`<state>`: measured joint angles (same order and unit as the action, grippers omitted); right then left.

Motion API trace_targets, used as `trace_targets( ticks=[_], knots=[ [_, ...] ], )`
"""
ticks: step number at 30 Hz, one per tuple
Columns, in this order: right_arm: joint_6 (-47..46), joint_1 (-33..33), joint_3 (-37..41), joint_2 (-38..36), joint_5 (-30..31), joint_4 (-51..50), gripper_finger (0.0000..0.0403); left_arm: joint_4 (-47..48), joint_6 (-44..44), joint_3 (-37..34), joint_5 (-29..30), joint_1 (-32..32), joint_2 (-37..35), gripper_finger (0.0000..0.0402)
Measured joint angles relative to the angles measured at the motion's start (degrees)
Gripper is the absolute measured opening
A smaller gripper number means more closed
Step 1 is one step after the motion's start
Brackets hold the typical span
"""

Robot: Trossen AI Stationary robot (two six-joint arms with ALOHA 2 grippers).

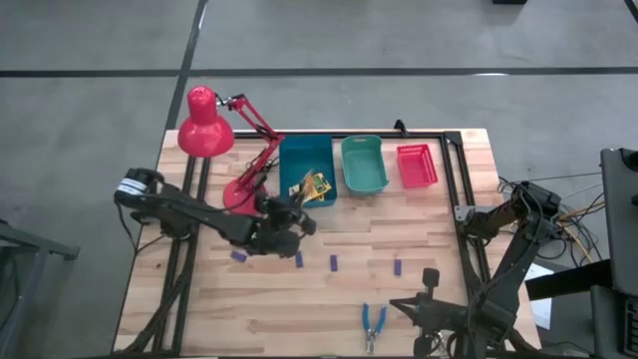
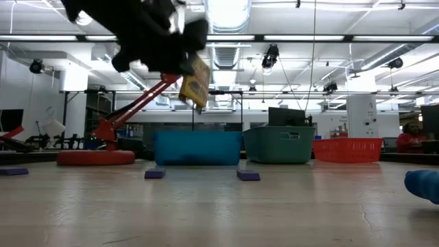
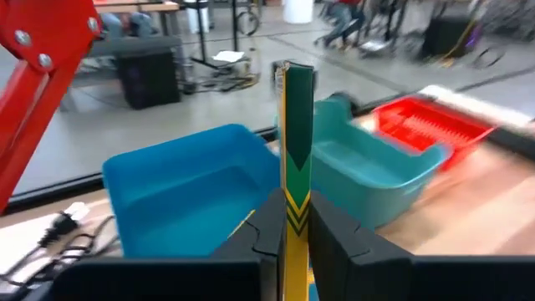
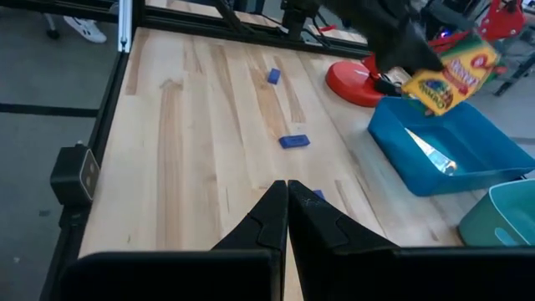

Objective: Pick & Place School Supplies
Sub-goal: Put the crayon box into the blue bin, then put the blue whole punchers into the green bin

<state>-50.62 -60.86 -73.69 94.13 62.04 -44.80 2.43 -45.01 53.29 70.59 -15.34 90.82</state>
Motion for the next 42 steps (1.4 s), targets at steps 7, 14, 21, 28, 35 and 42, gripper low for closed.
trace_targets(
  ticks=[7, 14, 21, 28, 35, 42],
  knots=[
    [-0.3, 0.0, 0.0, 0.0, 0.0, 0.09, 0.0008, -0.27, -2.34, 0.05, -1.11, 5.27, 4.85, 0.0033],
    [-1.44, 0.0, 0.0, 0.0, -0.02, 0.07, 0.0008, -0.23, -3.1, 0.05, -8.31, 9.77, 7.84, 0.0038],
    [-1.51, 0.0, 0.0, 0.0, -0.04, 0.05, 0.0008, -0.25, -3.22, 0.05, -12.61, 11.57, 7.74, 0.0043],
    [-1.5, 0.0, 0.0, 0.02, -0.04, 0.02, 0.0008, -0.21, -2.82, 0.05, -13.31, 11.7, 7.31, 0.0072],
    [-1.5, 0.0, 0.0, 0.02, -0.05, 0.02, 0.0008, -0.25, -2.64, 0.05, -13.29, 12.02, 7.31, 0.0102],
    [-1.5, 0.0, 0.0, 0.02, -0.07, 0.02, 0.0008, -0.28, -2.97, 0.05, -15.05, 12.36, 7.31, 0.0137]
  ],
)
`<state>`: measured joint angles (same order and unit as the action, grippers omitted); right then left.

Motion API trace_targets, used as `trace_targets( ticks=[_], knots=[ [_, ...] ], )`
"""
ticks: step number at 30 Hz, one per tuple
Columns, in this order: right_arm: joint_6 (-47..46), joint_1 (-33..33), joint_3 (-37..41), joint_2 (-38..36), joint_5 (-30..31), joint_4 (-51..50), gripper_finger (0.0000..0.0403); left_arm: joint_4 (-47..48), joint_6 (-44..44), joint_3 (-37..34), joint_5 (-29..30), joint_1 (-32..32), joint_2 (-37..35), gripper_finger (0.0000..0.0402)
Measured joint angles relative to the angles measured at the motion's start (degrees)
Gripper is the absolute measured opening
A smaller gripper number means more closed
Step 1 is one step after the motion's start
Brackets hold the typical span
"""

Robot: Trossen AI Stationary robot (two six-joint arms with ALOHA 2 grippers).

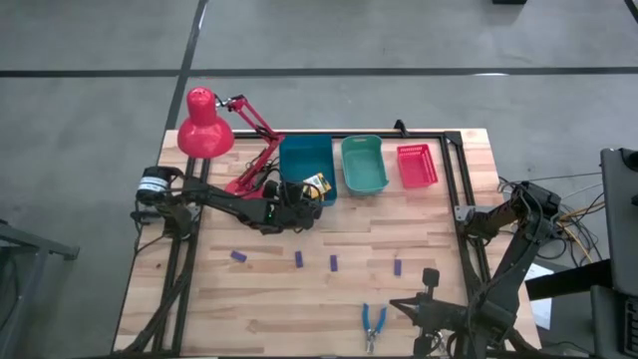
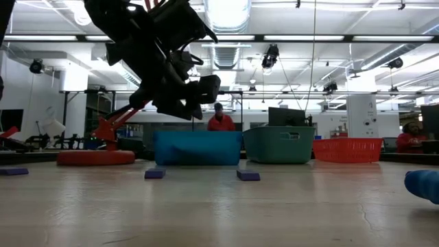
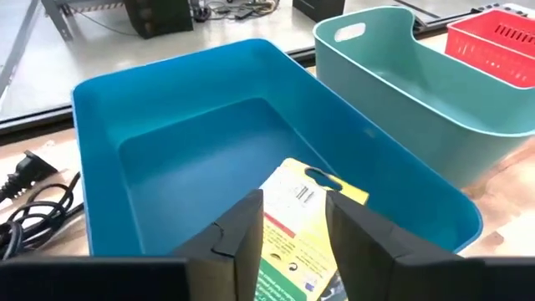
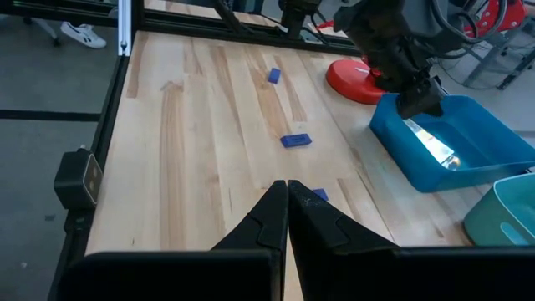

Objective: Pick & Place School Supplies
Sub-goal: Put the blue whole punchers into the green bin

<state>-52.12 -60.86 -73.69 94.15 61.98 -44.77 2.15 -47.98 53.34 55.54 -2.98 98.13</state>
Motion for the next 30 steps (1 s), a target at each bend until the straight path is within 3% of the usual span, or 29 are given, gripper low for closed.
trace_targets(
  ticks=[4, 10, 15, 25, 30],
  knots=[
    [0.02, 0.0, 0.0, 0.0, -0.05, -0.02, 0.0008, -0.67, -1.57, 0.0, -2.85, 0.02, -0.14, 0.0152],
    [0.02, 0.0, 0.0, 0.04, -0.48, -0.02, 0.0008, -1.67, -0.25, 0.0, -16.01, -0.04, -2.25, 0.015],
    [0.02, 0.01, 0.0, 0.07, -0.56, -0.04, 0.0008, -1.62, 6.13, 1.24, -16.0, -1.81, -6.64, 0.0139],
    [0.21, 0.02, 0.42, 0.07, -0.6, -0.02, 0.0008, -1.57, 20.23, 8.67, -9.17, -11.72, -14.71, 0.0104],
    [0.3, 0.01, 0.86, 0.07, -0.65, -0.29, 0.0008, -0.14, 19.97, 11.37, -9.09, -18.11, -17.24, 0.0099]
  ],
)
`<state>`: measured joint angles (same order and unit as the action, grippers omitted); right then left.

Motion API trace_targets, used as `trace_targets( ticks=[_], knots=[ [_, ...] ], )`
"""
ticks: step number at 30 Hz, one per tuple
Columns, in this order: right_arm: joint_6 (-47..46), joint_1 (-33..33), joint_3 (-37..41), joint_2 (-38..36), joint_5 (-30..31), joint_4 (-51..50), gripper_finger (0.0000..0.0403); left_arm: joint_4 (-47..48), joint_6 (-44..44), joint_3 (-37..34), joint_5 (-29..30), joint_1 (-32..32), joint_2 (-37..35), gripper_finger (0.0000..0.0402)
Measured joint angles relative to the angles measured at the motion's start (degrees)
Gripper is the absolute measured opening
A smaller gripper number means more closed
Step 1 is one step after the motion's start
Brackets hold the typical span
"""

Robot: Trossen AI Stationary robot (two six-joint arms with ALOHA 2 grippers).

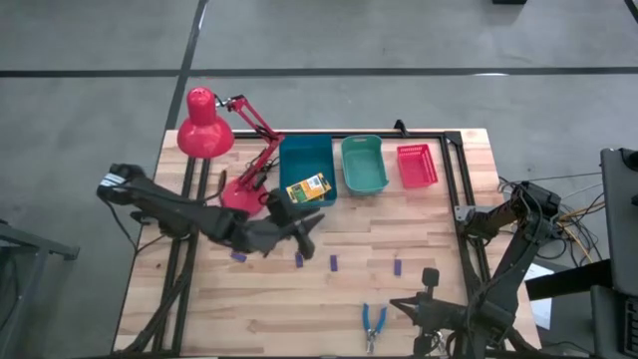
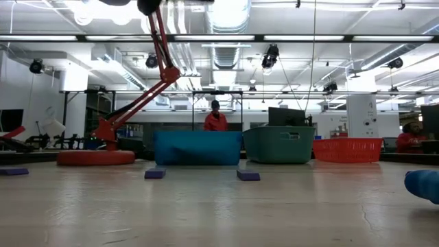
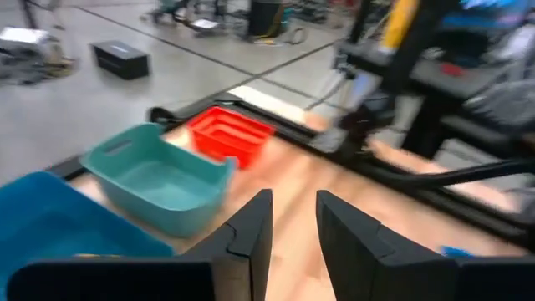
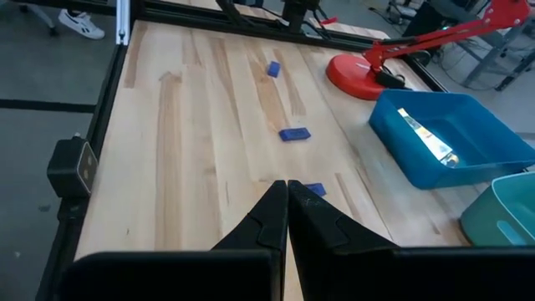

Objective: Pick & Place School Supplies
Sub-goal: Put the blue whole punchers into the green bin

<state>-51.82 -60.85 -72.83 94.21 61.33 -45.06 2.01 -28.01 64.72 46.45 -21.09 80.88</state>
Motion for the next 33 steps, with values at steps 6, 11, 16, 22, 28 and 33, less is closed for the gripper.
trace_targets(
  ticks=[6, 11, 16, 22, 28, 33],
  knots=[
    [2.9, -0.01, 0.21, 0.0, -0.03, -0.23, 0.0008, 7.39, -10.5, 0.6, -0.62, -7.0, -2.61, 0.0099],
    [5.66, -0.01, 0.23, 0.0, -0.03, -0.15, 0.0008, 23.75, -13.44, 0.6, -10.91, -13.1, -5.07, 0.0099],
    [5.54, -0.01, 0.14, 0.0, -0.03, 0.15, 0.0008, 39.72, -17.62, 0.58, -16.83, -18.19, -6.76, 0.0099],
    [5.5, -0.01, -0.01, -0.02, -0.01, 0.81, 0.0008, 54.58, -21.48, 0.56, -19.9, -20.8, -7.19, 0.0099],
    [5.47, -0.01, -0.01, -0.02, -0.01, 0.86, 0.0008, 64.05, -13.74, 0.54, -27.89, -20.75, -7.22, 0.0099],
    [5.39, -0.01, -0.01, -0.02, -0.01, 0.88, 0.0008, 66.12, -2.34, 0.52, -28.58, -20.75, -7.22, 0.0099]
  ],
)
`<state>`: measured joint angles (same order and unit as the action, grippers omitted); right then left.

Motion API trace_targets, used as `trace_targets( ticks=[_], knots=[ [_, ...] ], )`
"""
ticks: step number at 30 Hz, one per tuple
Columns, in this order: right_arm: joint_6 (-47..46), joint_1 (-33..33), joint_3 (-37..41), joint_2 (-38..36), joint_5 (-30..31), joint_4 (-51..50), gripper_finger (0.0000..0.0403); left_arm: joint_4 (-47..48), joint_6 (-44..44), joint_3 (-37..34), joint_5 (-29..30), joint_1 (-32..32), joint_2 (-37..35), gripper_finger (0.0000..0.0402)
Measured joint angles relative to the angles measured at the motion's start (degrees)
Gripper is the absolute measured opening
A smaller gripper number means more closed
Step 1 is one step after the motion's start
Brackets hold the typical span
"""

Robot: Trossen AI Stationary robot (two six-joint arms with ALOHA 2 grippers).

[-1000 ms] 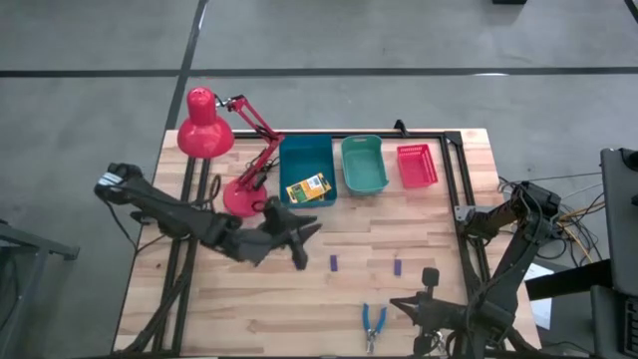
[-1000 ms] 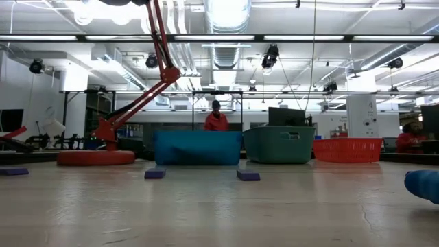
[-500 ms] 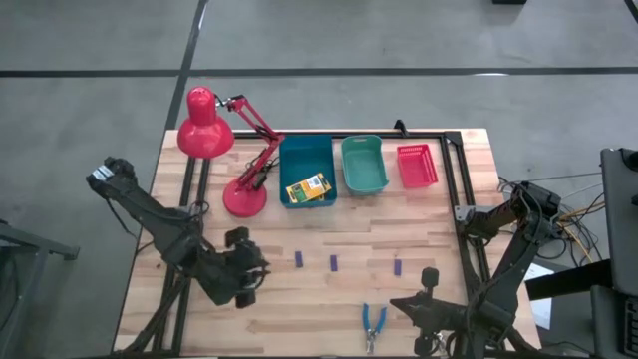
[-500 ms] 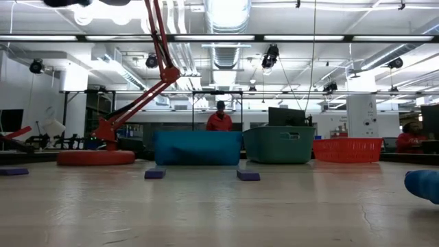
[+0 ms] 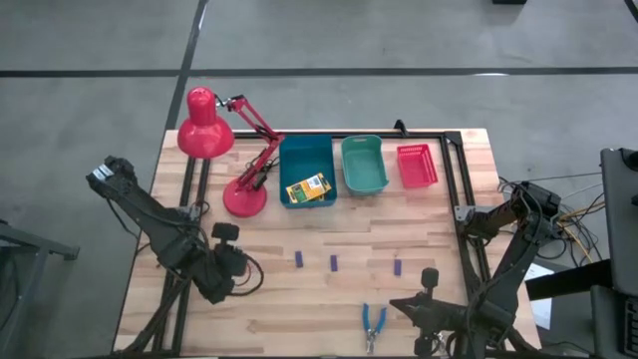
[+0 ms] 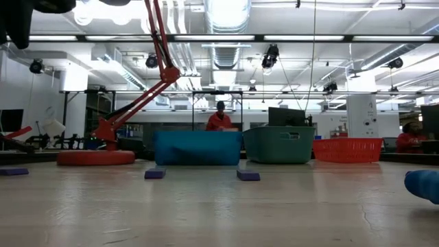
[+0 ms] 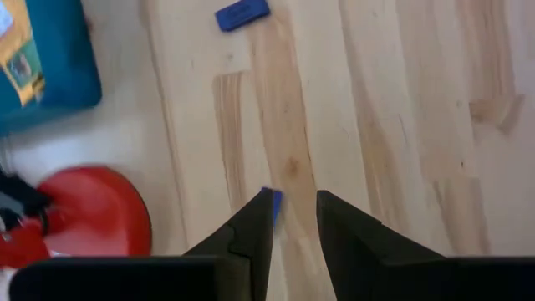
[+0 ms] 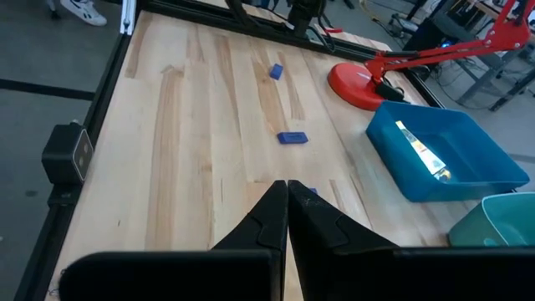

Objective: Pick & Place School Supplies
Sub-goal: Put the blue whole punchers into the green bin

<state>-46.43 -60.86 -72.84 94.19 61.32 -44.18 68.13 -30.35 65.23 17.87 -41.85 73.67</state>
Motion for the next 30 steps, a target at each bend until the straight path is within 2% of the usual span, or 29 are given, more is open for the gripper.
trace_targets(
  ticks=[7, 13, 16, 25, 30],
  knots=[
    [0.06, 0.0, 0.0, 0.0, 0.0, 0.02, 0.0008, -1.21, 6.3, -0.93, -0.06, -0.04, 0.0, 0.0099],
    [0.02, 0.0, 0.0, 0.0, 0.0, 0.06, 0.0008, -11.75, 6.36, -4.73, -2.43, -1.02, -0.04, 0.0099],
    [0.02, 0.0, 0.0, -0.02, 0.0, 0.08, 0.0008, -12.74, 6.37, -7.02, -2.69, -2.6, -1.2, 0.0099],
    [0.04, 0.0, 0.0, -0.02, 0.0, 0.17, 0.0008, -13.14, -2.43, -14.88, -2.86, -4.24, -10.63, 0.0099],
    [0.06, 0.0, 0.0, -0.07, 0.0, 0.17, 0.0008, -12.86, -2.82, -18.61, -2.62, -4.24, -16.71, 0.0099]
  ],
)
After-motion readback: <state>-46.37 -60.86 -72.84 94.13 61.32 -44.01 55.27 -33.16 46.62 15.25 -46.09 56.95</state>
